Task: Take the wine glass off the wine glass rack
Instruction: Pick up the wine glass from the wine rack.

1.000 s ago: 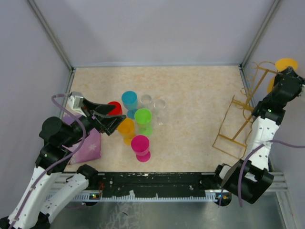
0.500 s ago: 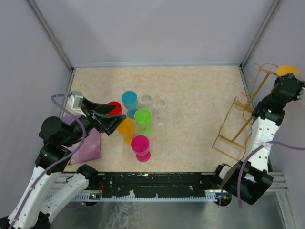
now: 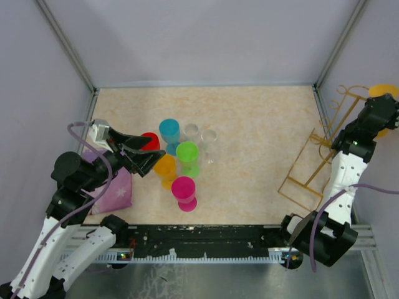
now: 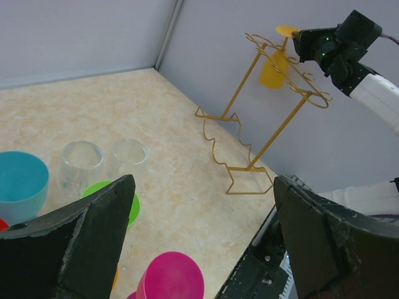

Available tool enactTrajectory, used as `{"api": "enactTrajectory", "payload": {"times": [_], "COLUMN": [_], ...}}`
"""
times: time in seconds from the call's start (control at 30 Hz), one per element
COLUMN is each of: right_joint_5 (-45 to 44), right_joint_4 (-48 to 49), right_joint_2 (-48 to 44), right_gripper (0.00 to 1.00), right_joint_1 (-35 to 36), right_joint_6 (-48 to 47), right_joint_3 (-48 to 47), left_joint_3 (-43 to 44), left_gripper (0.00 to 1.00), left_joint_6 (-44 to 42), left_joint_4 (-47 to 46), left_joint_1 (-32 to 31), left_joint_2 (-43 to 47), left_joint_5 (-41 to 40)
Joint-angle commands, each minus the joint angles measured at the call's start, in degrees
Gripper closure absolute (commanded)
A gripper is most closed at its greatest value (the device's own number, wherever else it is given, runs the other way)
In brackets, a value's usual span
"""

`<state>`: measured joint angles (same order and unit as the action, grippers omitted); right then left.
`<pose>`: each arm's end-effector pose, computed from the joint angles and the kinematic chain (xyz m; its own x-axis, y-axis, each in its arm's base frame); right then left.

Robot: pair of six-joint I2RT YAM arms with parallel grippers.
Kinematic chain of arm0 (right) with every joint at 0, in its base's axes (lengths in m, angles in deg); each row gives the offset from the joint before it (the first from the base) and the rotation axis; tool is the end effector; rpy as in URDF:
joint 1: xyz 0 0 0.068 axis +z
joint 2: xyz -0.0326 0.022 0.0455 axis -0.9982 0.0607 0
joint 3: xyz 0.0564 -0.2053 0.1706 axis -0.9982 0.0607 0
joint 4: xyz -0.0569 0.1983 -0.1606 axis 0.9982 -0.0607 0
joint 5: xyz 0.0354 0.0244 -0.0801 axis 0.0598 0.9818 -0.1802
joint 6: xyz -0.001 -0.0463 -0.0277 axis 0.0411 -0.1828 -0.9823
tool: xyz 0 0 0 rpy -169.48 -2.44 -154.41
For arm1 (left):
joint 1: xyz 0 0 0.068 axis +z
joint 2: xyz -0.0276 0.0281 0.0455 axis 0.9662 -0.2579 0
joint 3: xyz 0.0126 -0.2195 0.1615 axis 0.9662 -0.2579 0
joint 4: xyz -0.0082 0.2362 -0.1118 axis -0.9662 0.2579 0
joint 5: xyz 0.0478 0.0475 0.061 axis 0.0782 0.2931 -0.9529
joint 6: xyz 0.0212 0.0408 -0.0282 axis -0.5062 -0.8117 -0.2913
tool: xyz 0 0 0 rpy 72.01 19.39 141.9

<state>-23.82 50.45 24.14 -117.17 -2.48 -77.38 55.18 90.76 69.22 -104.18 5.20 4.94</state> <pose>0.2126 -0.1445 0.4174 0.7441 0.4436 -0.4995 0.3978 0.3064 0.8648 0.0919 -0.0659 0.4131 -0.2173 -0.3494 -0.9114 0.7464 0.5422 -0.3859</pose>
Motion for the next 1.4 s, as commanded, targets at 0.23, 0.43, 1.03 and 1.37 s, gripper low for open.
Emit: {"api": "enactTrajectory", "payload": {"times": [0.23,0.43,1.03,1.37], "right_joint_5": [3.28,28.14,66.46,76.93], "right_joint_4": [-1.14,2.08,15.22,15.92], "right_joint_2": [-1.5,0.6,14.85,24.71], "right_gripper": [1.0,1.0,1.0,1.0], "right_joint_1": [-0.72,-0.64,0.52,4.74], "right_joint_6": [-0.28,4.6,8.9,7.96], "right_joint_3": [-4.07,-2.36,-7.52,-17.99], "left_joint_3": [1.01,0.01,-2.43,-4.11], "left_gripper": [0.03,0.03,0.04,0.04], "left_joint_6": [0.73,1.68,1.89,2.77], "left_joint_4": [-2.12,-2.56,-5.71,-7.72], "left_joint_1": [-0.02,-0.02,0.01,0.03], "left_joint_2": [0.23,0.73,-0.7,-0.64], "left_joint_5": [1.08,0.88,2.77,2.77]}}
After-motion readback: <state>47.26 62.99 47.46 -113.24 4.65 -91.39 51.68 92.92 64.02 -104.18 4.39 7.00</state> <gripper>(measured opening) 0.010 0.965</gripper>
